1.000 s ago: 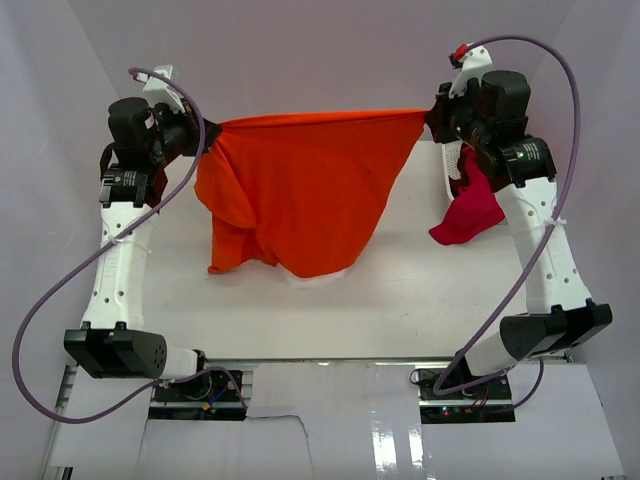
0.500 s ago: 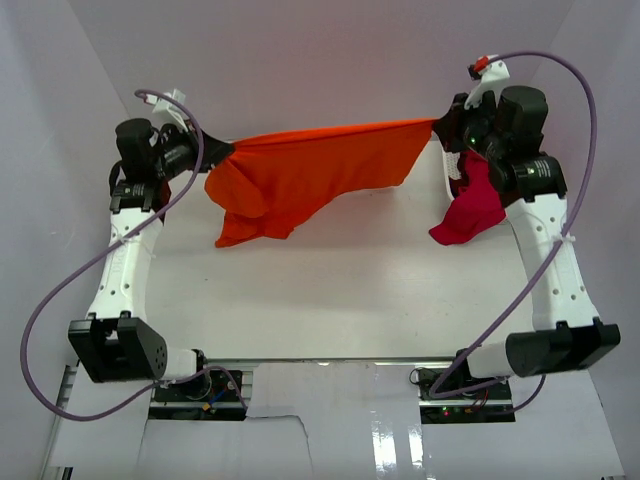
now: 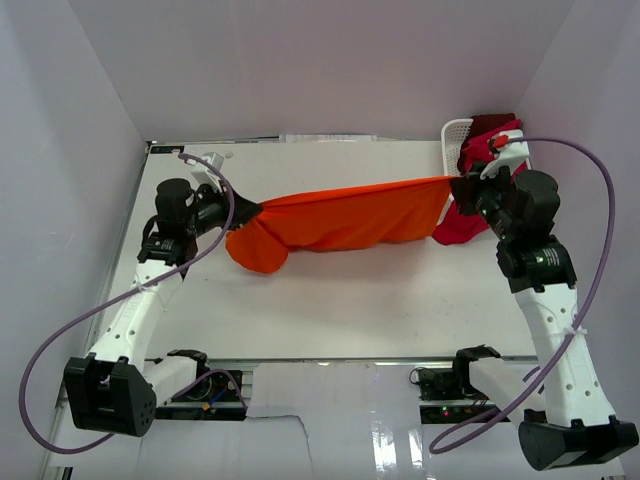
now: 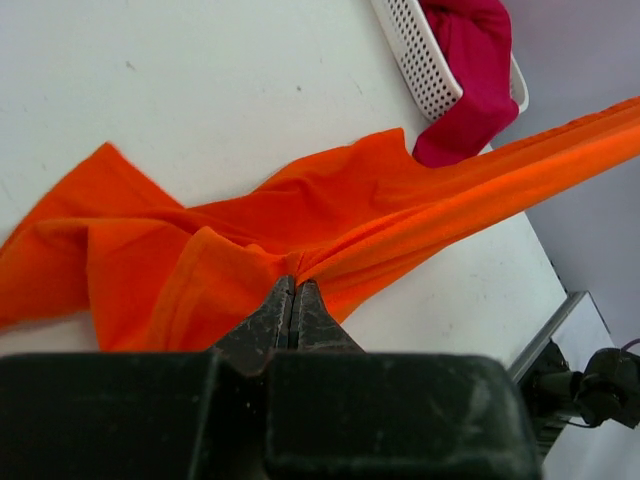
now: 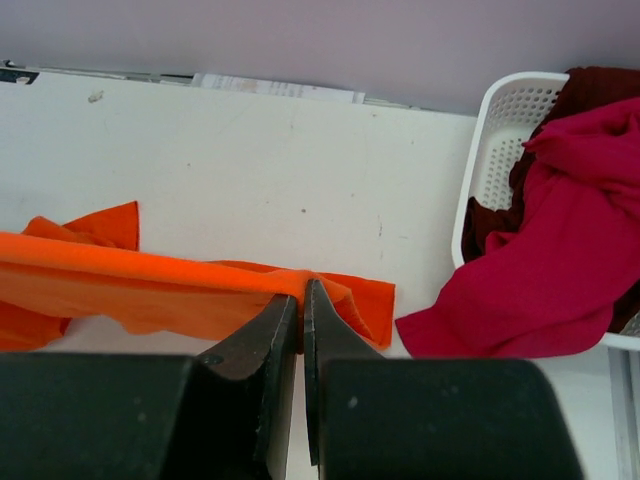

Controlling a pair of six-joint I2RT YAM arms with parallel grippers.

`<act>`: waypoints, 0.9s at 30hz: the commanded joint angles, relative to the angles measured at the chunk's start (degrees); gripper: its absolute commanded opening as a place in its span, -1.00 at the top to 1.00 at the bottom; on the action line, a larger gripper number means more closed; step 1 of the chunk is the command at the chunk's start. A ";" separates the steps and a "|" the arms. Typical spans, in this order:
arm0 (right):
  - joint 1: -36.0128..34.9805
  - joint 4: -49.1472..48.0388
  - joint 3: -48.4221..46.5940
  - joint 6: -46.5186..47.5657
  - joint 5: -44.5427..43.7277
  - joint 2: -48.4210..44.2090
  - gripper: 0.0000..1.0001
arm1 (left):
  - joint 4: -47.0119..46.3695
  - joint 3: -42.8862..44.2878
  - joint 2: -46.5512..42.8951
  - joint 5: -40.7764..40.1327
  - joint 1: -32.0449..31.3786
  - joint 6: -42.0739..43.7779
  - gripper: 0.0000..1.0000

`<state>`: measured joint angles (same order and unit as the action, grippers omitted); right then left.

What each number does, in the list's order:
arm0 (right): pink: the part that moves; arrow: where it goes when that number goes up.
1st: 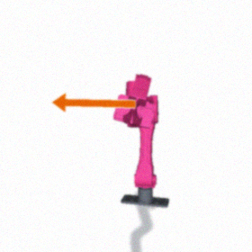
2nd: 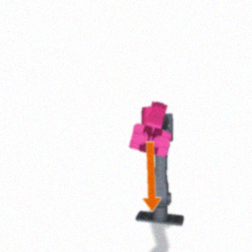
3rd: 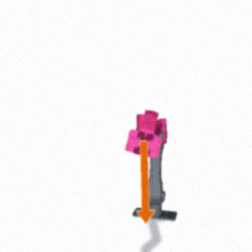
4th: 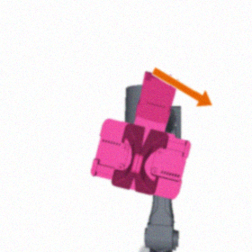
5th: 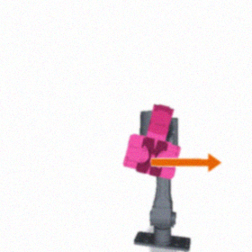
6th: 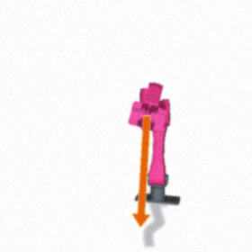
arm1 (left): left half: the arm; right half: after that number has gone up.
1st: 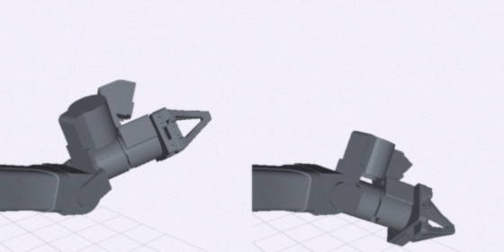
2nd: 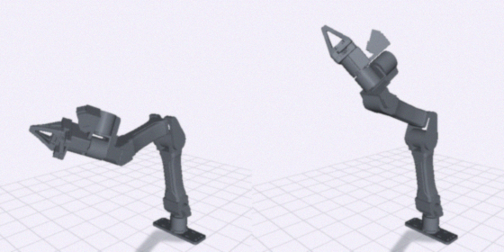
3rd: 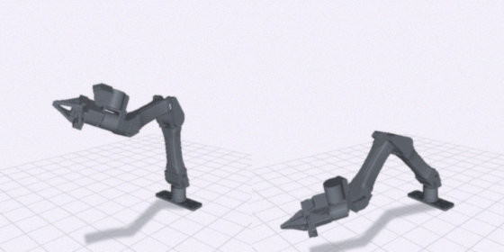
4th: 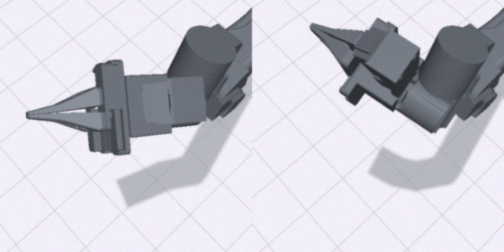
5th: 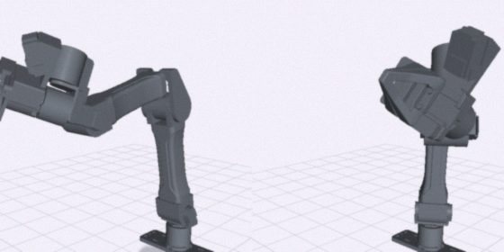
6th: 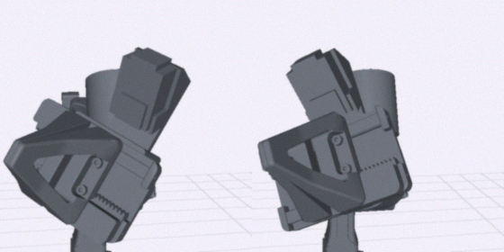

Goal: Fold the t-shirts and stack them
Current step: Flatten out the tshirt

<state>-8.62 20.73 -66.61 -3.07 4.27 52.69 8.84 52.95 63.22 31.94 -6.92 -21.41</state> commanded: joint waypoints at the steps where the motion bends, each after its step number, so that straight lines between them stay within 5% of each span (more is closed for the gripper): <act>1: 1.24 -5.26 4.53 -2.19 -2.71 -4.86 0.85 | -1.63 -4.60 -3.97 -5.49 -0.90 -1.26 1.00; 8: 0.89 -1.84 13.69 -4.93 -3.39 -13.56 0.85 | -2.77 -13.04 -5.56 -7.24 -5.38 -3.90 1.00; 10: 0.89 -0.87 14.31 -3.79 -4.10 -14.01 0.85 | -2.69 -13.49 -5.39 -7.42 -6.53 -4.17 0.77; 12: 0.89 0.27 14.23 -3.52 -5.49 -14.10 0.85 | -2.78 -13.49 -5.39 -6.81 -7.05 -4.87 0.33; 19: 0.89 2.46 11.77 -2.73 -8.22 -13.66 0.85 | 0.99 -9.81 -8.46 -10.75 -7.32 -3.56 -0.42; 22: 0.98 4.39 10.71 -2.38 -9.19 -14.28 0.85 | 3.63 -7.52 -8.64 -11.73 -7.23 -1.71 -0.62; 27: 0.89 8.62 10.71 -3.52 -8.94 -15.42 0.85 | 6.10 -5.22 -4.43 -6.57 -7.14 -0.74 -0.68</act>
<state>-7.94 27.59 -53.36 -6.28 -3.68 38.26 12.01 46.17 57.14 22.50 -14.00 -23.55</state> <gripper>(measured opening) 0.085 0.838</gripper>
